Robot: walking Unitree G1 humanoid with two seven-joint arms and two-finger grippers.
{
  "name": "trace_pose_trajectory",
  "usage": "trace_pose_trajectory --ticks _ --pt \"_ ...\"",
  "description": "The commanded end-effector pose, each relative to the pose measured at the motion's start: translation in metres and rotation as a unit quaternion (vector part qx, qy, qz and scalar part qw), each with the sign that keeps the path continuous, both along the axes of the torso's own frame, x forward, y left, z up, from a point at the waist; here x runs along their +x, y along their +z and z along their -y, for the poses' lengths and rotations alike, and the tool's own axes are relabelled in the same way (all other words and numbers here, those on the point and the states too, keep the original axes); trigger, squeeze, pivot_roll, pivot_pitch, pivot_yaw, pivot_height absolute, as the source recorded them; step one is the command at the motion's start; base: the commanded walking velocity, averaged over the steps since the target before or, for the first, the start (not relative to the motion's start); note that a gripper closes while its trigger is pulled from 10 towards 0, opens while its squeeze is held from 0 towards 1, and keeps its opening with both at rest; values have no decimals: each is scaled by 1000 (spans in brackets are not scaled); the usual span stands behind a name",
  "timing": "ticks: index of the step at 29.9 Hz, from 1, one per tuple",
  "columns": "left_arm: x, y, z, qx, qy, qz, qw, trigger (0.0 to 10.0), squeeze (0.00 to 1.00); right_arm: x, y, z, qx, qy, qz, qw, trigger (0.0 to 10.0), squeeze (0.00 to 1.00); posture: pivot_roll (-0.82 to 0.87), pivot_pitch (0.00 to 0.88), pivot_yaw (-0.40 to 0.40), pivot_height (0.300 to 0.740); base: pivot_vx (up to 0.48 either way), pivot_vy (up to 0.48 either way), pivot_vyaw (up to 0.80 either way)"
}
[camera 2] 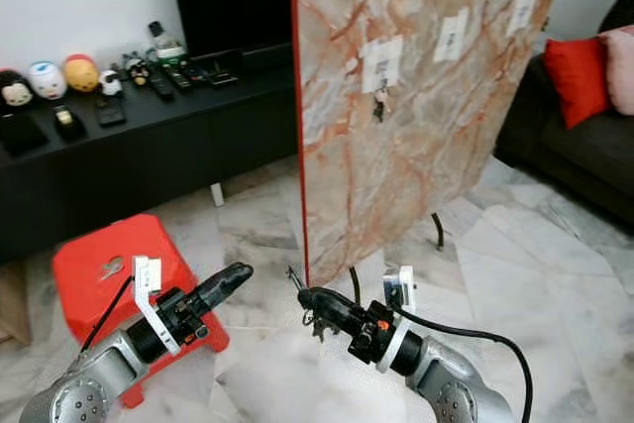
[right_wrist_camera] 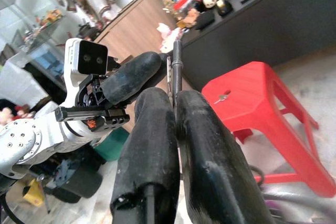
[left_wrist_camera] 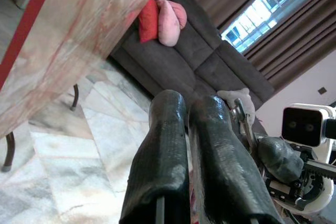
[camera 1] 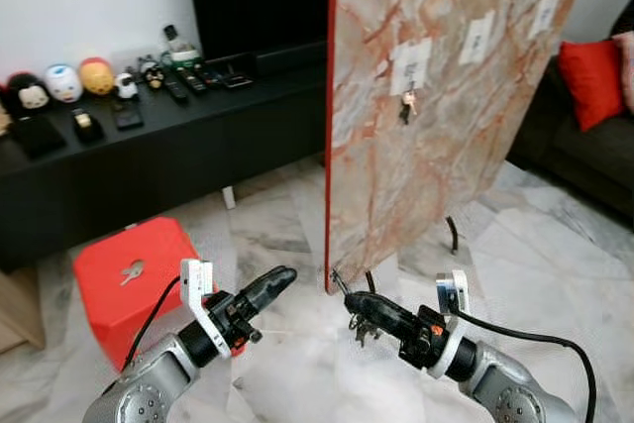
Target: Hang keys on a hook
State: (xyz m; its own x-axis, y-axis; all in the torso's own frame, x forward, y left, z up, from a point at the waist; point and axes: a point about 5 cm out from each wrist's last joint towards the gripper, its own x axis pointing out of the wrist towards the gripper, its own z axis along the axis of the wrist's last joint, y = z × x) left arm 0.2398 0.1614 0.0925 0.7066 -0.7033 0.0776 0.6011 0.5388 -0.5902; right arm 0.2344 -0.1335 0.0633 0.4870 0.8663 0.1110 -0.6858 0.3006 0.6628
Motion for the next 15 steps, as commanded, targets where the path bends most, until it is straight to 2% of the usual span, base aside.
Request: trace_pose_trajectory --ticks 1,2,6,11,15 --pt "1 5 1 2 -9 9 1000 10000 0 5 9 0 2 -5 20 1000 10000 0 42 0 -26 740 0 0 -625" --pt "1 6 2 4 -10 12 1000 10000 0 5 9 0 2 -5 19 1000 10000 0 42 0 -24 740 0 0 -625" --pt "0 6 2 4 -13 10 1000 10000 0 5 9 -2 3 -6 19 1000 10000 0 40 0 -20 740 0 -395 -619" --pt "0 6 2 15 -19 14 1000 10000 0 5 9 -2 0 -12 19 1000 10000 0 42 0 -18 740 0 0 -621" --pt "-2 5 5 18 -30 11 999 10000 0 6 8 -2 -3 -18 18 1000 10000 0 42 0 -14 740 0 -329 -625"
